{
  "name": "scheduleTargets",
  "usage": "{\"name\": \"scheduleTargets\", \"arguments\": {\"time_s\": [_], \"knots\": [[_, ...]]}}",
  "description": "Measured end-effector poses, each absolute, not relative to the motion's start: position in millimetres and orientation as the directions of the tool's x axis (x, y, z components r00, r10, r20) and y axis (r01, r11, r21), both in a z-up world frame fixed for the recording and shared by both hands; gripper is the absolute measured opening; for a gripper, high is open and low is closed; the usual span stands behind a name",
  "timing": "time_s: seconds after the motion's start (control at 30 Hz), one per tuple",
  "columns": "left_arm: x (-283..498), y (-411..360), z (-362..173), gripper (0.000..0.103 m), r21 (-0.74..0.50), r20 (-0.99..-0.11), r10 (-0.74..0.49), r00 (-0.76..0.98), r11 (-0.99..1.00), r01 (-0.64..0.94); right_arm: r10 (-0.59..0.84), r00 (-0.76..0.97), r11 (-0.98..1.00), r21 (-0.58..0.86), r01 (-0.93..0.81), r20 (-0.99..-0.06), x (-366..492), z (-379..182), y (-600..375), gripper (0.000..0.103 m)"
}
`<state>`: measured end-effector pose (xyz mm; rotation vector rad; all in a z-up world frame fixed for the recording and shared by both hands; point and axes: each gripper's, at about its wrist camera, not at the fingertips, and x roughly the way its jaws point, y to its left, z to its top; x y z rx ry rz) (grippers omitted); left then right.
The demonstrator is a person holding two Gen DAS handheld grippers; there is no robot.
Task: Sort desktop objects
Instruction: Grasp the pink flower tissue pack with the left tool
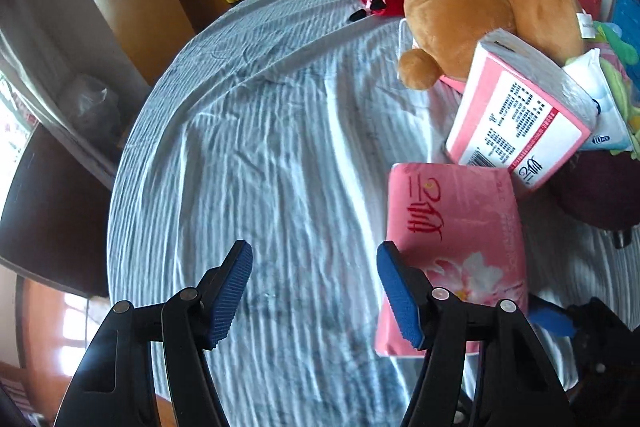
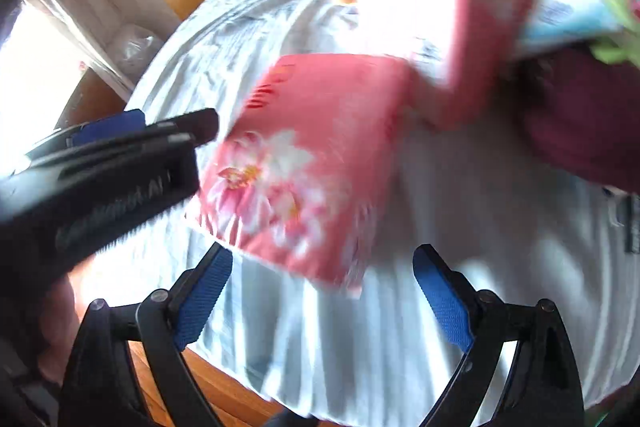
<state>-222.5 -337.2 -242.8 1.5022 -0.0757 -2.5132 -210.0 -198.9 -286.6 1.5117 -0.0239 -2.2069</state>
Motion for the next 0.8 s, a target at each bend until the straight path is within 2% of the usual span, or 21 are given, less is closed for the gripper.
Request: {"name": "scheduleTargets", "arguments": {"time_s": [0.13,0.27,0.5,0.6,0.63,0.7,0.8], "knots": [[-212,-342,-241,0.065,0.100,-0.878,-0.161,-0.451,-0.983,0.156,-0.356,-0.307,-0.912,0.255,0.322,-0.883,-200,-279,-177,0.094],[-209,-317,-247,0.066,0.116,-0.882,-0.157,-0.444,-0.986,0.119,-0.294,-0.323,-0.943,0.217,0.252,-0.900,-196,-272,-131,0.094],[-204,-270,-259,0.083,0.148,-0.888,-0.156,-0.433,-0.988,0.053,-0.223,-0.333,-0.964,0.158,0.212,-0.916,-196,-274,-97,0.094],[-202,-251,-264,0.084,0.161,-0.890,-0.156,-0.428,-0.987,0.025,-0.214,-0.319,-0.967,0.154,0.205,-0.923,-194,-280,-93,0.094],[-205,-253,-267,0.086,0.156,-0.894,-0.151,-0.423,-0.987,0.022,-0.214,-0.314,-0.967,0.155,0.204,-0.925,-194,-282,-94,0.094],[-210,-260,-273,0.095,0.144,-0.900,-0.139,-0.412,-0.989,0.019,-0.211,-0.310,-0.968,0.153,0.201,-0.927,-194,-286,-97,0.094],[-217,-270,-281,0.096,0.088,-0.913,-0.088,-0.399,-0.996,0.017,-0.204,-0.307,-0.970,0.151,0.190,-0.929,-199,-291,-102,0.094]]}}
